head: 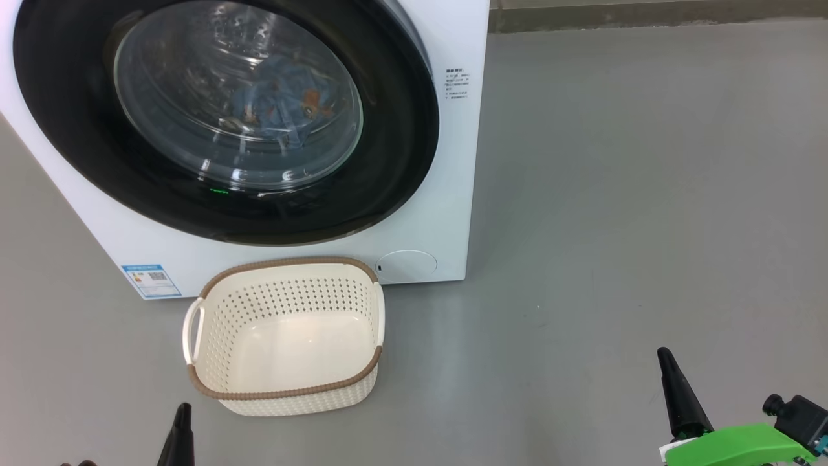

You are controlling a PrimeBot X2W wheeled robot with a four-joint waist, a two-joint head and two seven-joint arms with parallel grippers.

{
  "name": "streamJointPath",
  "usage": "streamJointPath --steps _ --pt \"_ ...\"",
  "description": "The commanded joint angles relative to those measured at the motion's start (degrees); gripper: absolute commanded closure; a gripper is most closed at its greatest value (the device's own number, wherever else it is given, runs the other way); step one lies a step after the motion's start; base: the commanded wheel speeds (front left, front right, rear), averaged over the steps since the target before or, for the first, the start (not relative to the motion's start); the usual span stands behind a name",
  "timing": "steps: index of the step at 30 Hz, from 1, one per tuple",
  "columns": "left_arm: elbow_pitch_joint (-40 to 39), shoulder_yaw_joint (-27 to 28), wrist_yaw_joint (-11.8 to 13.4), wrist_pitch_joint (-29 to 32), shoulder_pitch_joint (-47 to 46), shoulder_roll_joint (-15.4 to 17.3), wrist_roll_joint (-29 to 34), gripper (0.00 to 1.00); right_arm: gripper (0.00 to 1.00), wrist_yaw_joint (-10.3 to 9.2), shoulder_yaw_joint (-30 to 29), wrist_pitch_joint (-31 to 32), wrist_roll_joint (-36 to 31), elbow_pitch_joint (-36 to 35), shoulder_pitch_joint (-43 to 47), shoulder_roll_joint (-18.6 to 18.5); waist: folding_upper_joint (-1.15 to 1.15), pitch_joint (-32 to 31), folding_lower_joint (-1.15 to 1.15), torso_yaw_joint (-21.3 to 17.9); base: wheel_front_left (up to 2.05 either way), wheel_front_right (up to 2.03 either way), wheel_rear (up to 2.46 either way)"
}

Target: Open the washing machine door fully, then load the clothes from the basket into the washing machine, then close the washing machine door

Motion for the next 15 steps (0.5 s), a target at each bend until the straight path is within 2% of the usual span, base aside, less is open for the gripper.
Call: streamJointPath --steps 1,15 --pt "-0.87 1.27 -0.09 0.49 -3.05 1.04 -1.77 1.00 1.00 -0.17 0.19 0.33 2.32 -1.16 -2.73 -0.58 0.00 -0.01 -0.01 -0.02 0.00 0.00 0.00" --pt "0.20 1.77 -0.10 2.76 -4.68 1.20 -10.72 1.00 1.00 -0.21 -0.43 2.68 11.10 -0.63 -3.45 -0.60 0.00 -0.08 -0.01 -0.23 0.00 0.00 0.00"
